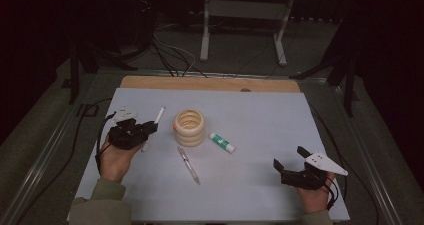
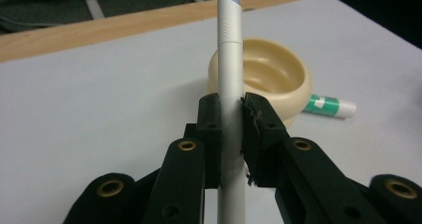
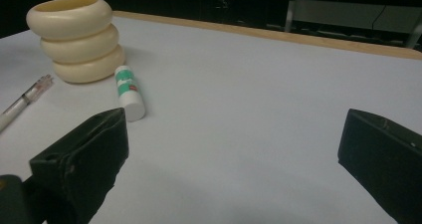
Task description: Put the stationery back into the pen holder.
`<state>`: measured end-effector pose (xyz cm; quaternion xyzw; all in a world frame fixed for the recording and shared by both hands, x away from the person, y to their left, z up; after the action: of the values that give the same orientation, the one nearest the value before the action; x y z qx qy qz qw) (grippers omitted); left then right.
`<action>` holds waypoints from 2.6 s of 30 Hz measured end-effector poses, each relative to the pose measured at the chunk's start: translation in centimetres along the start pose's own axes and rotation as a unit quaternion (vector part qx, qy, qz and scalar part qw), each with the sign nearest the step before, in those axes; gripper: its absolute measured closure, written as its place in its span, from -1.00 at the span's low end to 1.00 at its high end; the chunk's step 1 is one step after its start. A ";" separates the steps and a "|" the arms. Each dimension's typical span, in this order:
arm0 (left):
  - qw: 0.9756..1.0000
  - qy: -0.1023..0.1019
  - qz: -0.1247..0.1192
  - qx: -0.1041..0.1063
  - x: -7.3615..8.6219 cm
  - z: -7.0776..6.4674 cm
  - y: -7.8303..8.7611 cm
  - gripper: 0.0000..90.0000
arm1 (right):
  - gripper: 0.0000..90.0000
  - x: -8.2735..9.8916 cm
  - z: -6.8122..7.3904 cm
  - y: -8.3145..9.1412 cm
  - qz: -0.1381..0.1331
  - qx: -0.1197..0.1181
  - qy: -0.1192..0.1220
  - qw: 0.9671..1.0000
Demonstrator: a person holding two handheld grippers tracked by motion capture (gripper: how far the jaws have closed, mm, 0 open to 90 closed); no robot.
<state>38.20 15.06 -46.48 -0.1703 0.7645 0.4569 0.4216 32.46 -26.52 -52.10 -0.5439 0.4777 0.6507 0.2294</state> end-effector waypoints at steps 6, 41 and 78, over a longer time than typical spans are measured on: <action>1.000 -0.004 -0.011 0.005 -0.8 -0.4 -0.2 0.77 | -1.00 0.0 0.1 0.0 0.000 -0.001 0.000 1.000; 0.999 -0.029 -0.039 0.015 -4.0 -1.9 -2.5 0.77 | -1.00 0.0 0.0 0.0 0.000 -0.001 0.000 1.000; 0.997 -0.038 -0.069 0.008 -6.1 -3.1 -5.3 0.77 | -1.00 -0.1 0.0 0.0 -0.001 -0.002 0.001 1.000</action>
<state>43.75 8.92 -43.82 -0.2019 0.7377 0.4267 0.4828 32.48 -26.51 -52.02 -0.5456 0.4761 0.6507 0.2285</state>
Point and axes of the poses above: each handheld gripper's, and its own axes: y roughly backward along the jaws, x roughly out of its underside, z roughly to its left, the point moved 10 cm from there along -y, roughly forward along the jaws, and after that the axes turned 6 degrees about y, right-handed, at the moved point
